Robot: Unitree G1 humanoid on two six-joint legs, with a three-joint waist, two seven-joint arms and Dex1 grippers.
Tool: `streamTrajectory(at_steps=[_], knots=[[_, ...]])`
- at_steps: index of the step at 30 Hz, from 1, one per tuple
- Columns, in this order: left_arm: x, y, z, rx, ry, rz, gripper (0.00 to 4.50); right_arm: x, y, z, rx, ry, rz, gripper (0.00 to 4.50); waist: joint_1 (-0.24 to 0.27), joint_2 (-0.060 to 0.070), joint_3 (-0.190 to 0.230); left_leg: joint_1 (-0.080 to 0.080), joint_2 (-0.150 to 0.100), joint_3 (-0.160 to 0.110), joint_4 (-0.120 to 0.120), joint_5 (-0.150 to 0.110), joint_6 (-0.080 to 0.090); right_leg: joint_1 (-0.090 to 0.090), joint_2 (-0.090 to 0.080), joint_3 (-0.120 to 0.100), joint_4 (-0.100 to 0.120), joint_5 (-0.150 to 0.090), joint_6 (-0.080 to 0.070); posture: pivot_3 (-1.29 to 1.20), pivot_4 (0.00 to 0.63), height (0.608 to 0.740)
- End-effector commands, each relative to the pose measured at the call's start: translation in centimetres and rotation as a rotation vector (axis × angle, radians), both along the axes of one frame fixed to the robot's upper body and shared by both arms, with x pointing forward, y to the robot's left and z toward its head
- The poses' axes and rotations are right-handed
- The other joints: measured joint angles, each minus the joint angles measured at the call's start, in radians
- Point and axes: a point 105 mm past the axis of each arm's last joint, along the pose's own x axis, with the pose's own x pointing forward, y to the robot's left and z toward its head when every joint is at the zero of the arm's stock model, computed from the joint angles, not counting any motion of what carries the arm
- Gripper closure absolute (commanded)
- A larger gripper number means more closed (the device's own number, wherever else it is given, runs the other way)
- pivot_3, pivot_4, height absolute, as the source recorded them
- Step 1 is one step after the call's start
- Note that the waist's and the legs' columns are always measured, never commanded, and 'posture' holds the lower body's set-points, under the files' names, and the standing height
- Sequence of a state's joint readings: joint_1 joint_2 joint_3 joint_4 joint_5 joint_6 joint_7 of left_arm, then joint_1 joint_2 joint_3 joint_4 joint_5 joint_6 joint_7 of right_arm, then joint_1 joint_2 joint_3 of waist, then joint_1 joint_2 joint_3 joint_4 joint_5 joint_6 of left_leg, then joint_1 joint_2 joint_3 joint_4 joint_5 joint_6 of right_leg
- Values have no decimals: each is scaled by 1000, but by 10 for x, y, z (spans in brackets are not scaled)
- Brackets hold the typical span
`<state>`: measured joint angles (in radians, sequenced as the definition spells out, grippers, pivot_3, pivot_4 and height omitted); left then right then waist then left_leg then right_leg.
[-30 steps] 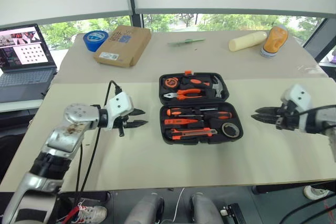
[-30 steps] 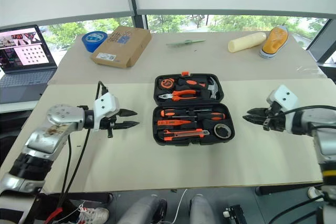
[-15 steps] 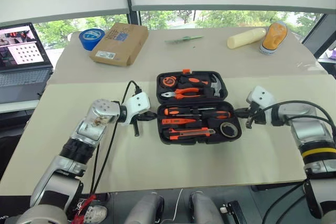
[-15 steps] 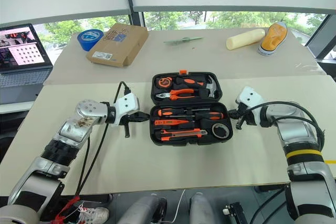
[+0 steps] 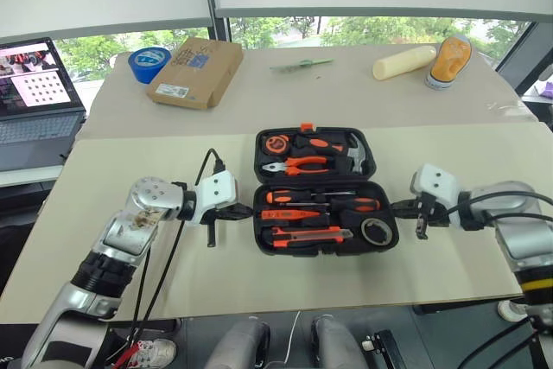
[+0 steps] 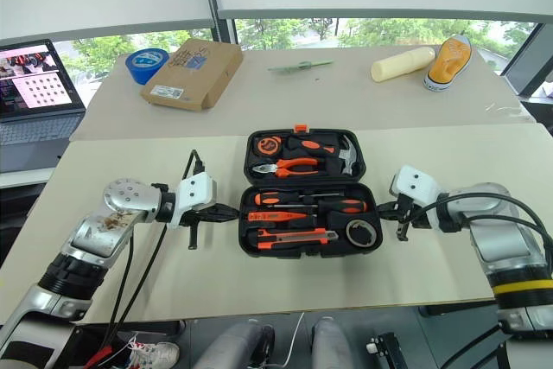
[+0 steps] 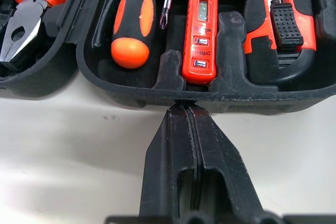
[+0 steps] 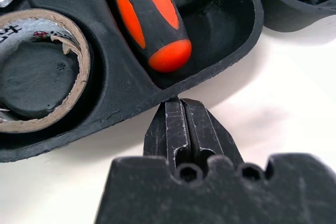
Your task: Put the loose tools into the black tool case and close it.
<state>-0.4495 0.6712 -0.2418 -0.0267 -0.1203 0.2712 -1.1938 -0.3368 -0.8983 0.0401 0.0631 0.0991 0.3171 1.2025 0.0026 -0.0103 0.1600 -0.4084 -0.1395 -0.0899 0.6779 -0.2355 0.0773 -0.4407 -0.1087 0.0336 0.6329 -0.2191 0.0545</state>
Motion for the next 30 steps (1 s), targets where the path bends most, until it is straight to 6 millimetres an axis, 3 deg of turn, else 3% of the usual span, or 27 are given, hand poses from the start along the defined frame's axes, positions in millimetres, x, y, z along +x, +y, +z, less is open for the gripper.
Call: streamTrajectory(at_steps=[1, 5, 11, 15, 20, 21, 25, 27, 30], knots=[[-22, -22, 3, -13, -22, -137, 4467, -18, 36, 17, 67, -47, 164, 4500, 0, 0, 0, 0, 0, 0, 0, 0, 0, 0, 0, 0, 0, 0, 0, 0, 150, 735], [-32, -16, -2, -4, -7, -133, 4467, -33, 35, 10, 49, -35, 159, 4500, 2, 0, 0, 1, 0, 0, 0, 0, 0, 1, 0, 0, 0, 0, 0, 0, 150, 735], [-65, -7, -14, 26, 21, -173, 4467, -55, 28, 4, 25, -19, 137, 4500, 4, 0, 0, 3, 1, 0, -1, -1, 1, 2, 0, 1, -1, 0, 0, 0, 150, 735], [-64, -1, -20, 33, 28, -122, 4467, -56, 19, 3, -9, -40, 90, 4500, 9, 0, 0, 4, 1, 1, -1, -2, 1, 4, 0, 1, -1, 0, 0, 0, 150, 735], [-51, 32, -32, 102, 61, 30, 4467, -53, -5, 7, -57, -41, 8, 4500, 9, 0, 0, 5, 1, 1, 0, -5, -4, 5, 0, 1, -1, 0, 0, 0, 150, 735], [-48, 38, -32, 106, 63, 61, 4496, -53, -8, 9, -49, -37, -10, 4213, 9, 0, 0, 6, 1, 1, -1, -5, -4, 5, 0, 1, -1, 0, 0, 0, 150, 735], [-32, 73, -25, 78, 105, 219, 3413, -44, -22, 21, -9, -49, -105, 3052, 6, 0, 0, 10, 3, 2, -2, -7, -1, 8, 0, 1, -1, 0, 0, 0, 150, 735], [-17, 88, -12, 15, 125, 331, 2738, -35, -26, 29, 40, -48, -175, 2393, 4, 1, -1, 10, 5, 3, -2, -8, 1, 8, 1, 1, -1, 1, -2, 0, 150, 735], [18, 93, 24, -227, 167, 538, 1599, -9, -22, 45, 159, -81, -298, 1292, 5, 0, 0, 10, 7, 5, -1, -8, 1, 6, 3, -2, 0, 3, -5, 0, 150, 735]])
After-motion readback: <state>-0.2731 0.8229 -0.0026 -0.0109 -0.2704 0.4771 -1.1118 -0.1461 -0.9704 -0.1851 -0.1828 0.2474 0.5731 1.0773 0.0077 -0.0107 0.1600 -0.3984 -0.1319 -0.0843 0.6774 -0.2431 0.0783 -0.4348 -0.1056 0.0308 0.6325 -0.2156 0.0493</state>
